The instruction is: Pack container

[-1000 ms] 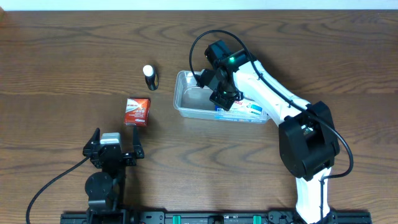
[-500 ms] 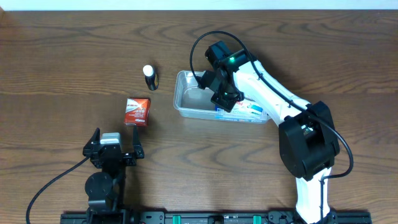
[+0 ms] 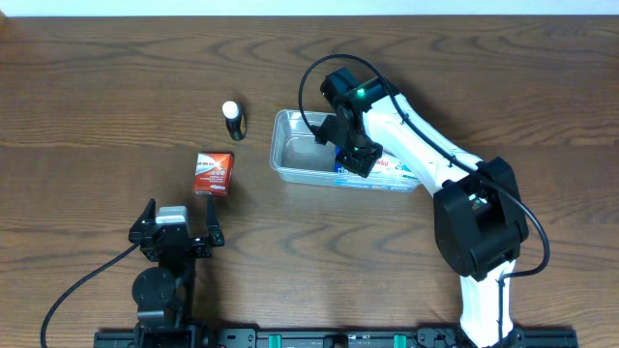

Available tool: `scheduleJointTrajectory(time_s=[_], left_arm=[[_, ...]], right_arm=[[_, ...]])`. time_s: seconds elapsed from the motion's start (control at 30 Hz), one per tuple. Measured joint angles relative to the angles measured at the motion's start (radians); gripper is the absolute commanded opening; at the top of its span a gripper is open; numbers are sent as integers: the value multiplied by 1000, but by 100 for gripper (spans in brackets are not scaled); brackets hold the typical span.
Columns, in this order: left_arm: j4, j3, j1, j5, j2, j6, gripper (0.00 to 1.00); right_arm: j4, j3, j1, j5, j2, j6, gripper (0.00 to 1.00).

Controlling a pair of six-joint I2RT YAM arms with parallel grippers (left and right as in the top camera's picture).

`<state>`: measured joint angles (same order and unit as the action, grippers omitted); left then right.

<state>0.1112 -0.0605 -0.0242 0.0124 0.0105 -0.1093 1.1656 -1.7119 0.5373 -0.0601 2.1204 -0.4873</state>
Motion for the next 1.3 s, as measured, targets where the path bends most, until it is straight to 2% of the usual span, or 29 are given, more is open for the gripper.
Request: scheduleJointTrajectory(time_s=[0.3, 0.5, 0.73, 0.83, 1.3], left_arm=[[0, 0, 0, 0, 0, 0, 98], [0, 0, 0, 0, 0, 0, 98], [0, 0, 0, 0, 0, 0, 98], [0, 0, 0, 0, 0, 0, 98], [0, 0, 0, 0, 0, 0, 98]], right_arm=[[8, -50, 0, 76, 0, 21, 1], [0, -144, -12, 91, 0, 191, 1], [5, -134, -101, 26, 0, 510, 1], [5, -111, -134, 14, 0, 592, 1], [-13, -21, -134, 12, 0, 711, 1]])
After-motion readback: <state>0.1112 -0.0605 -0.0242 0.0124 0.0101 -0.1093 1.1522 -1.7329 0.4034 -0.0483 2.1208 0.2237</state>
